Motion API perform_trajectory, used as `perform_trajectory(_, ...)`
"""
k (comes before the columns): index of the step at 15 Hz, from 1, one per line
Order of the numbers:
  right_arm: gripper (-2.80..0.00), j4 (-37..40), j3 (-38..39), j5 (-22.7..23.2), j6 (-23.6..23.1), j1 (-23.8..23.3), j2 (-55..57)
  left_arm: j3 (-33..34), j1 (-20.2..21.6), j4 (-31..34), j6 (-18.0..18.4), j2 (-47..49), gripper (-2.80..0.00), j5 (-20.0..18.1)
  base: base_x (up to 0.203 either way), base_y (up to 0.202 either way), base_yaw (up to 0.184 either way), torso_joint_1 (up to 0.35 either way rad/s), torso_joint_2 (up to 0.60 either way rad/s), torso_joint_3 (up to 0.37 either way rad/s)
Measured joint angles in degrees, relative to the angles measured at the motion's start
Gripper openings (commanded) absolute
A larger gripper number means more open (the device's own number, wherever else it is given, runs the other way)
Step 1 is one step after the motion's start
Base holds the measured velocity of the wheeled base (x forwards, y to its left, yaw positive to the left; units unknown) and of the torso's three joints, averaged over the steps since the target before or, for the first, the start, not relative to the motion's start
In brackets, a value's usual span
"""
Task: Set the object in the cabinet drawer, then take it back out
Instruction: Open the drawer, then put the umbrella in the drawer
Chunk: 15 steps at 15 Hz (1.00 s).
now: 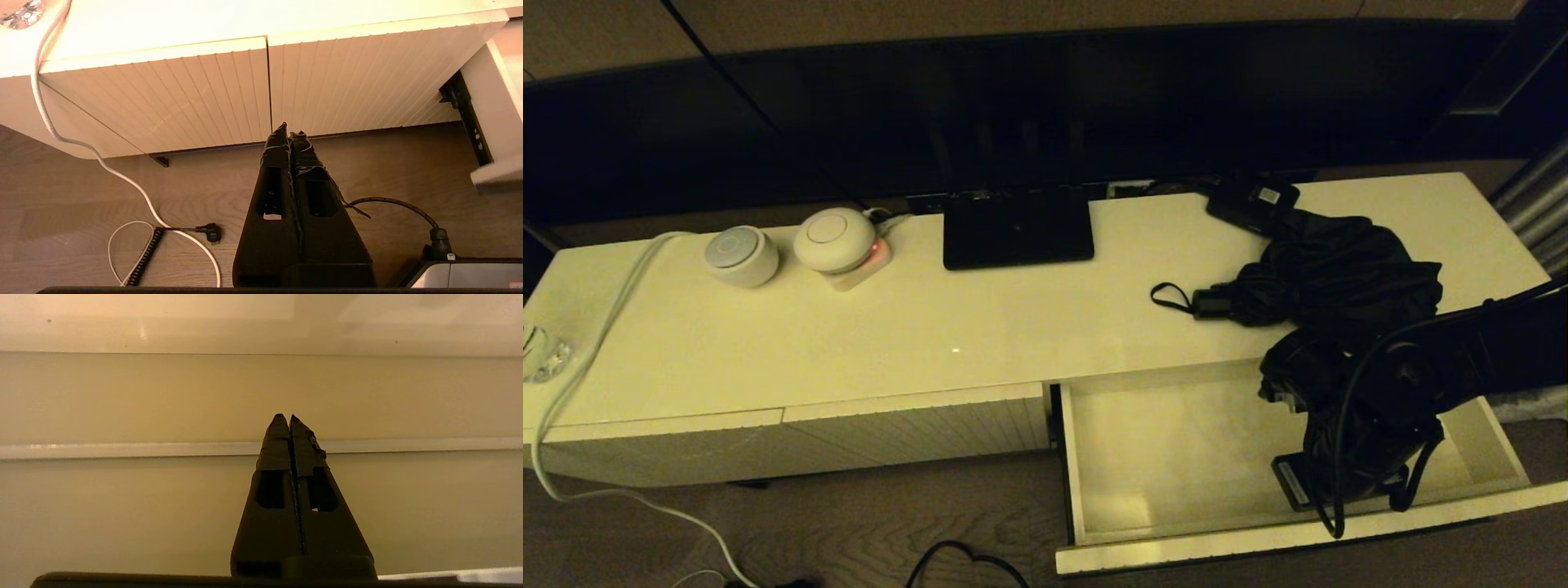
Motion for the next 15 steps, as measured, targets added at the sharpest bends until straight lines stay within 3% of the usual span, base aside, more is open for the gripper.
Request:
perform_trajectory(3,-2.8,-0.4,2.6,-0.1,3.0,1.5,1.0,0.0,0.0,0.0,0.0,0.0,-2.8,0.0,0.0,0.0,0.0,0.0,0.0,0.0)
perform_trajectory(9,-2.8,-1.0,4.0,0.2,3.6,2.2,1.1,0.0,0.0,0.0,0.0,0.0,-2.8,0.0,0.0,0.0,0.0,0.0,0.0,0.0)
perform_trajectory(13,-2.8,-5.7,4.7,-1.4,2.5,2.2,-2.7,0.0,0.0,0.0,0.0,0.0,-2.8,0.0,0.0,0.0,0.0,0.0,0.0,0.0)
perform_trajectory(15,-2.8,-7.1,4.4,-3.0,-1.1,1.8,-7.1,0.0,0.0,0.0,0.0,0.0,-2.8,0.0,0.0,0.0,0.0,0.0,0.0,0.0)
